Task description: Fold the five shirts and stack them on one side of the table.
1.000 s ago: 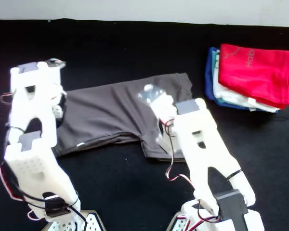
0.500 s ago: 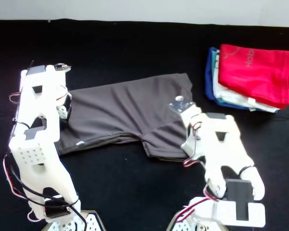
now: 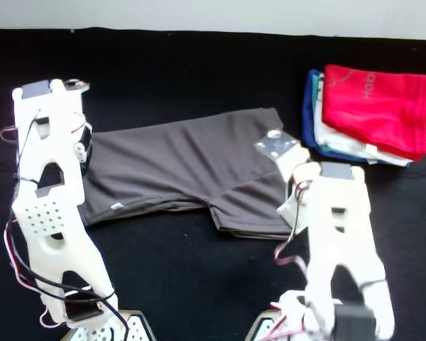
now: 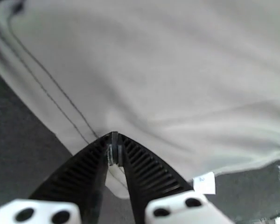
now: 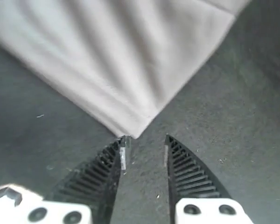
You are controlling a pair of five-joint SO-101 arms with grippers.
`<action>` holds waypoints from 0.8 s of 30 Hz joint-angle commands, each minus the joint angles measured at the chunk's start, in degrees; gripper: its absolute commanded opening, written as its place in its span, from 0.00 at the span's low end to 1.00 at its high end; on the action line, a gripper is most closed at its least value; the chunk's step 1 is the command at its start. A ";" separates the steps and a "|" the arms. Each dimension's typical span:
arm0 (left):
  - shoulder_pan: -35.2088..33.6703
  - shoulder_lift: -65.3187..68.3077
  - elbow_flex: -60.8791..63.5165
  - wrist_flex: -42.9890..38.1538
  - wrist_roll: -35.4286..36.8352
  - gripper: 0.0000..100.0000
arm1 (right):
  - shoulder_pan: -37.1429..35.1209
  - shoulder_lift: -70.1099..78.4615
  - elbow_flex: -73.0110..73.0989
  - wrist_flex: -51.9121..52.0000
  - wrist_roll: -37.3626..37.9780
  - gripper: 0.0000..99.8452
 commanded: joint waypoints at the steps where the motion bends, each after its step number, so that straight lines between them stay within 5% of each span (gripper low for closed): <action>1: 1.63 -0.75 -5.32 4.13 0.26 0.01 | -7.16 -8.13 -0.48 5.58 0.44 0.13; 4: 1.27 -2.24 -6.29 4.75 0.26 0.01 | -12.97 -9.10 3.12 5.93 0.70 0.15; 9: -1.10 -12.18 -1.01 4.84 0.18 0.01 | -20.00 -9.10 10.59 0.48 0.35 0.33; 17: -3.30 -28.70 22.90 0.09 0.00 0.01 | -20.62 -7.69 15.16 -9.36 0.70 0.33; 24: -4.62 -39.43 40.92 -8.44 0.00 0.01 | -20.44 10.07 11.30 -13.93 0.70 0.33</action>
